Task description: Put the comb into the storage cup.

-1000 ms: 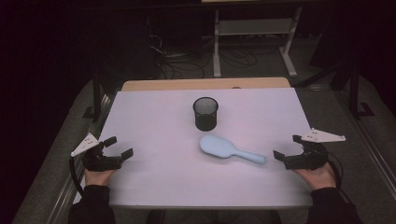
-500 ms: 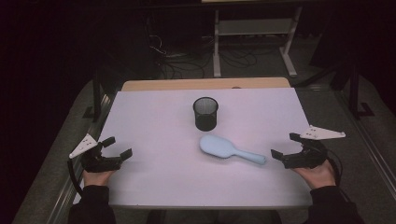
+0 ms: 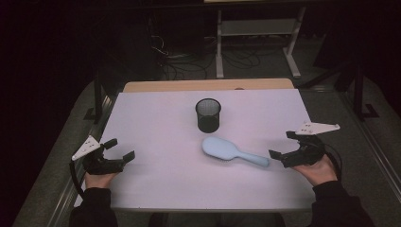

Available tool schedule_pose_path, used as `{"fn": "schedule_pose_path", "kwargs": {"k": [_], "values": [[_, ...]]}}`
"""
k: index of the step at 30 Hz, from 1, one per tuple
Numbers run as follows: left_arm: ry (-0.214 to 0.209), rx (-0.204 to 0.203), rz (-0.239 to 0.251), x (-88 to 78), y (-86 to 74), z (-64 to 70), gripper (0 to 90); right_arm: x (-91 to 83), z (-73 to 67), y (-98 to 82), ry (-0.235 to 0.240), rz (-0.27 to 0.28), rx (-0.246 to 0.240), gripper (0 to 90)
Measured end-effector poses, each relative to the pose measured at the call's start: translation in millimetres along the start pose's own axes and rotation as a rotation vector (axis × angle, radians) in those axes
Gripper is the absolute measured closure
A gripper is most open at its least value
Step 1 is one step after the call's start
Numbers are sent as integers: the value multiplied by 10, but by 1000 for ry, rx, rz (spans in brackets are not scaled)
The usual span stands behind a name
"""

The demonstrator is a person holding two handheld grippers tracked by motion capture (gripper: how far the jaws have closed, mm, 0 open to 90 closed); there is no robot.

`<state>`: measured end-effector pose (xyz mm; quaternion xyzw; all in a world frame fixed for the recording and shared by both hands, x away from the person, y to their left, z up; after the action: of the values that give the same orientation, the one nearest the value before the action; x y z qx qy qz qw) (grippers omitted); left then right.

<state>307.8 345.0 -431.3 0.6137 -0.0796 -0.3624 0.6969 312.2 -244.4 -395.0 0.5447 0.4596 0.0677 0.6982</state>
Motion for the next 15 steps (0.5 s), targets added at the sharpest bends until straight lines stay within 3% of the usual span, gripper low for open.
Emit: {"fn": "schedule_pose_path", "kwargs": {"k": [15], "values": [[-15,-15,-1,4,-4,-13,0,116,-37,286,39,-58,-84,0]]}}
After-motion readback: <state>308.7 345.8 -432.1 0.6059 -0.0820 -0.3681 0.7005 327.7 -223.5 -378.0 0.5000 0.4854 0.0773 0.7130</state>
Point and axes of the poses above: each handheld gripper's, and its own axes: x roughly forward along the jaws, y roughly out of its top, z roughly to its right, the point moved 2 cm from there along x, roughly forward along the jaws, and after that the axes turned 5 degrees about -x, right-handed, at the moved point
